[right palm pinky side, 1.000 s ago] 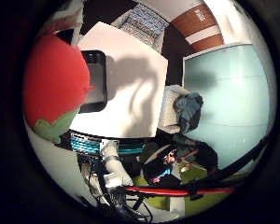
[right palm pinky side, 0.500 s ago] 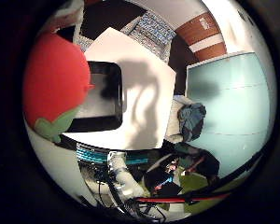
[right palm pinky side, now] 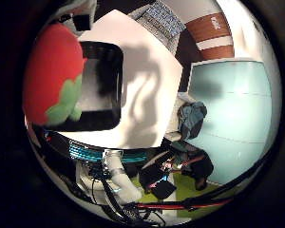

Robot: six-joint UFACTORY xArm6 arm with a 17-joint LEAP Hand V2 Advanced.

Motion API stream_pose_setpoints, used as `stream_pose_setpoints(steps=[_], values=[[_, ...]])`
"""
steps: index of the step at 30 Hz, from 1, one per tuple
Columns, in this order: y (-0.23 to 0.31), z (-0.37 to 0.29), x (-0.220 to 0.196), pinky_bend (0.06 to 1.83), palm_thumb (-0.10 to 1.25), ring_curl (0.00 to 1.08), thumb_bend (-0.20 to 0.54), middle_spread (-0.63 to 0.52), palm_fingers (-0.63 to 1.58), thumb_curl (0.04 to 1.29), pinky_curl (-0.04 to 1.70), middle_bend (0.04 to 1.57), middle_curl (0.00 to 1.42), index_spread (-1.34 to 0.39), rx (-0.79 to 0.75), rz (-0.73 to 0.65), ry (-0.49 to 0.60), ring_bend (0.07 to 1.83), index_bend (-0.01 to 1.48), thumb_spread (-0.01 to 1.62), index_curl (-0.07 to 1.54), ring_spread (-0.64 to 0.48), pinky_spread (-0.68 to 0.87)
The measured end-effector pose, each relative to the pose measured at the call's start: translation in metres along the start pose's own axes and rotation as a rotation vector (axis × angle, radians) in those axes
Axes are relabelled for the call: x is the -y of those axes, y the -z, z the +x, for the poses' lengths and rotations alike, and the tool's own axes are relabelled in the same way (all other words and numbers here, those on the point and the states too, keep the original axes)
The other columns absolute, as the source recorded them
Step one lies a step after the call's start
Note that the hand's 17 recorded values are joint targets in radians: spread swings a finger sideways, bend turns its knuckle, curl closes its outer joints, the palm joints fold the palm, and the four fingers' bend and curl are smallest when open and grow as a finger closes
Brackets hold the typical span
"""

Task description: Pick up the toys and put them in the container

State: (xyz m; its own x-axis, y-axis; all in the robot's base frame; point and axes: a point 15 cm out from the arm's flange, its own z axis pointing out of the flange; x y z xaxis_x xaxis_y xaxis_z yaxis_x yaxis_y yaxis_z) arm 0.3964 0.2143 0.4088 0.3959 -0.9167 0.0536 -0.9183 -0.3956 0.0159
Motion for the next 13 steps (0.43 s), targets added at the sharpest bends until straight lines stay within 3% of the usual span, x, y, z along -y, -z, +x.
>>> stream_pose_setpoints(steps=[5, 13], values=[[-0.003, 0.004, -0.008, 0.56, 0.75, 0.31, -0.019, -0.02, 0.05, 0.43, 0.61, 0.22, 0.38, -0.51, -0.002, -0.034, 0.008, 0.52, 0.16, 1.14, 0.42, 0.13, 0.40], [0.014, 0.021, -0.021, 0.55, 0.75, 0.28, -0.019, -0.04, 0.11, 0.42, 0.50, 0.23, 0.36, -0.47, 0.002, -0.017, -0.015, 0.52, 0.15, 1.13, 0.29, 0.13, 0.43]])
